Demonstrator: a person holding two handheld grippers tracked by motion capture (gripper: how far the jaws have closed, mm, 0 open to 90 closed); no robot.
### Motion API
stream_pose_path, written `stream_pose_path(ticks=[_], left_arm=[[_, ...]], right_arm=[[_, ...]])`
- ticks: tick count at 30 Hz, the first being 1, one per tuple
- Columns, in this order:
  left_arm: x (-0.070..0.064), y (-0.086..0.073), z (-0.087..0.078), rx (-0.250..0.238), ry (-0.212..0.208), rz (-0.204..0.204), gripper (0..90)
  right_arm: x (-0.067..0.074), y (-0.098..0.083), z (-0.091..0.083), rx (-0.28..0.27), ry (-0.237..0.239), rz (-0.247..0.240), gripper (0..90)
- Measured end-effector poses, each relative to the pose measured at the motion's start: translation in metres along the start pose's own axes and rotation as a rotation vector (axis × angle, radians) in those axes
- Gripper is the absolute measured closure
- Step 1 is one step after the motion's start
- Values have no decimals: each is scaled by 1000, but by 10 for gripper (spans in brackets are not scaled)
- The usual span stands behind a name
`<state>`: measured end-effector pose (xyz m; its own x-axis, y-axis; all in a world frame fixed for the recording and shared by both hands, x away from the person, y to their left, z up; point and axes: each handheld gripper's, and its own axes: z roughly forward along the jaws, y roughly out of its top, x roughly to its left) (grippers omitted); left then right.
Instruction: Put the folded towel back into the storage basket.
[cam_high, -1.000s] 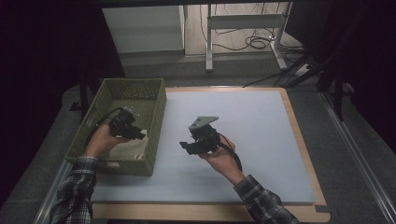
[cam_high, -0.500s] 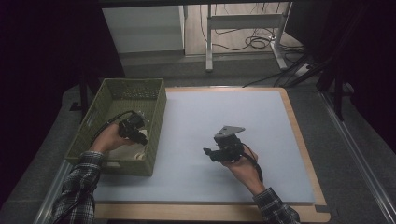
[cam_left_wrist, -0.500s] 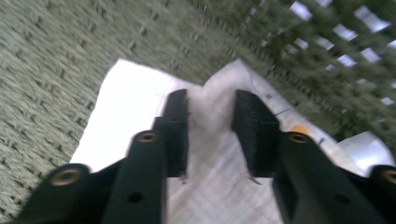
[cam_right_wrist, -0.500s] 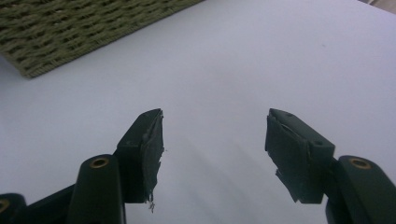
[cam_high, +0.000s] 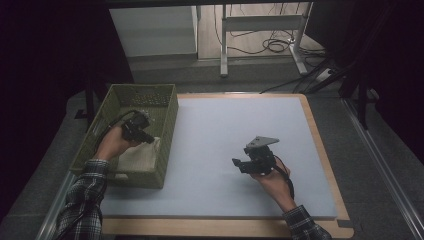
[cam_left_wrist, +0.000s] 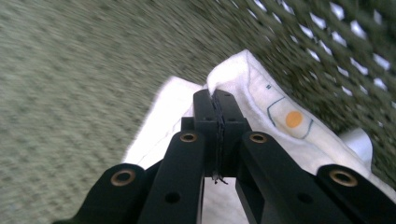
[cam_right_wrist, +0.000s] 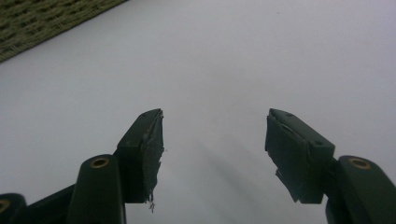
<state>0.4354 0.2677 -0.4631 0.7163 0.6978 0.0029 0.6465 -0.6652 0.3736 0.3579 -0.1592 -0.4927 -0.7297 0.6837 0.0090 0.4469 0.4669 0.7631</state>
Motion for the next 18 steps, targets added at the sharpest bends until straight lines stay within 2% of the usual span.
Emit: stream_pose_path(ticks=[3,5,7,9,12,13,15,18], left_arm=[[3,4,-3,29,72,-20,899],[6,6,-1,51,106,-36,898],[9,8,4,72,122,-51,897],[11,9,11,79,114,-66,892],[10,9,21,65,27,-72,873],[9,10,24,72,18,-71,847],[7,12,24,72,53,-62,761],[10,14,15,4,54,-99,653]], right_arm=[[-4,-5,-1,5,-6,11,376],[-6,-7,-2,4,-7,17,376],[-7,-9,-3,3,-11,21,376],[-8,-11,-3,2,-10,24,376],[-10,-14,-4,4,-10,31,376],[-11,-15,-4,5,-11,35,376],[-13,-17,-4,9,-12,37,376],[-15,-19,-5,7,-15,44,376]])
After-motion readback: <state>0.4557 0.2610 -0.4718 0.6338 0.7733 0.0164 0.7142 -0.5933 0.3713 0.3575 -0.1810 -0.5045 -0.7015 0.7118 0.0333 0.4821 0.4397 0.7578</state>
